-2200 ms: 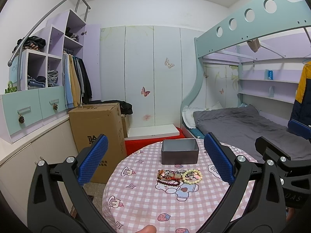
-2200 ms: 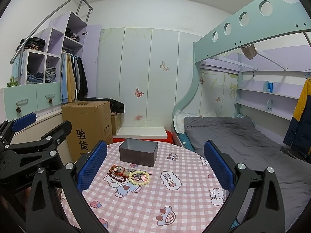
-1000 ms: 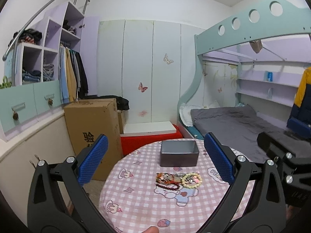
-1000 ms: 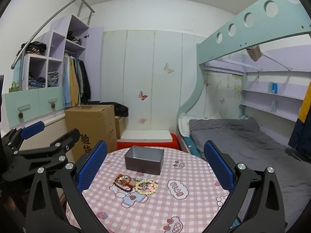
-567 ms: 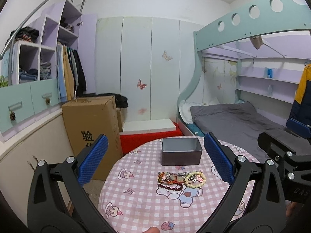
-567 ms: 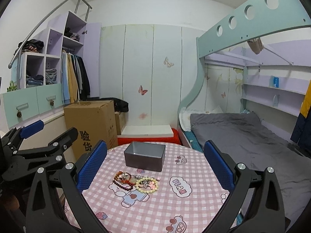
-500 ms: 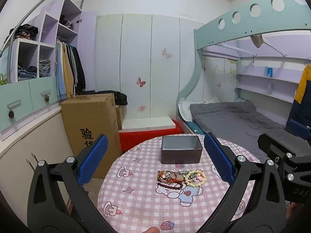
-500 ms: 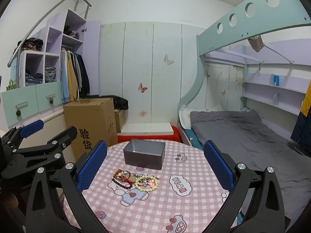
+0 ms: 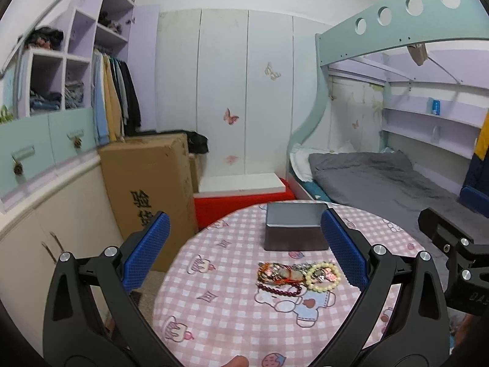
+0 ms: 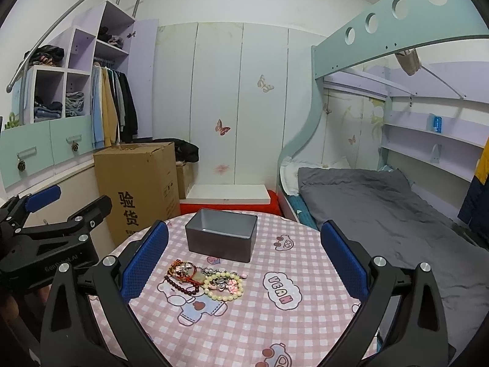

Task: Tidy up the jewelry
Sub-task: 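Lower the left tool onto the pile and grasp the colorful string bracelet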

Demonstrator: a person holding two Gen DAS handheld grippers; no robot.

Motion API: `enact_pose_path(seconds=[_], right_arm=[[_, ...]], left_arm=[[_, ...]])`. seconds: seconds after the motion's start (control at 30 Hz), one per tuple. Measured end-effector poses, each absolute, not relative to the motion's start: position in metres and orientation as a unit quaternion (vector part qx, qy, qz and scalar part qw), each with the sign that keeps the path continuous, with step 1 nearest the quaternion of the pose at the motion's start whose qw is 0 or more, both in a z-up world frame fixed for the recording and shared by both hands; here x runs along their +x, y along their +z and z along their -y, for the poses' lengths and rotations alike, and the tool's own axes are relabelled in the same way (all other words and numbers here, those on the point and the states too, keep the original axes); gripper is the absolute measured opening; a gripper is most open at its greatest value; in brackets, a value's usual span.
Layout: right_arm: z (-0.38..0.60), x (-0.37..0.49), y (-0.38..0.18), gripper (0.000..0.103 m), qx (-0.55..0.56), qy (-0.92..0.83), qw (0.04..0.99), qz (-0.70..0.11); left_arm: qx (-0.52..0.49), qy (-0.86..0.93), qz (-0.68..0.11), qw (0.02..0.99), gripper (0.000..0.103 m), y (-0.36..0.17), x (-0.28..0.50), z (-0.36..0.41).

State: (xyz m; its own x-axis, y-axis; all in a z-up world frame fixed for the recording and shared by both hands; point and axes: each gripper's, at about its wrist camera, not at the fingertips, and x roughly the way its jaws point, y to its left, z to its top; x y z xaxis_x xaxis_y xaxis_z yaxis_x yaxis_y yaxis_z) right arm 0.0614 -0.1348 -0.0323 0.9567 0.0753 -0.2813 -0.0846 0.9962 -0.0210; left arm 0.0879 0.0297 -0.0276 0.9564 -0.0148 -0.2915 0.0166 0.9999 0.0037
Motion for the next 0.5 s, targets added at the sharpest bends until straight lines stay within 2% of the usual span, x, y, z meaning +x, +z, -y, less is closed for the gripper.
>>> enact_pose_path(seconds=[0.23,0.5], right_arm=[[0.142,0.081,-0.054,0.096,-0.009,0.036,0.983,-0.179],[0.15,0.11,-0.105,0.096,-0.004,0.044,0.964,-0.261]], left_arm=[[-0.002,-0.016,-0.215,0.976,0.097,-0.059,0.116,-0.044],[0.004,-0.03,-0.304,0.952,0.097,-0.113,0.146,-0.046]])
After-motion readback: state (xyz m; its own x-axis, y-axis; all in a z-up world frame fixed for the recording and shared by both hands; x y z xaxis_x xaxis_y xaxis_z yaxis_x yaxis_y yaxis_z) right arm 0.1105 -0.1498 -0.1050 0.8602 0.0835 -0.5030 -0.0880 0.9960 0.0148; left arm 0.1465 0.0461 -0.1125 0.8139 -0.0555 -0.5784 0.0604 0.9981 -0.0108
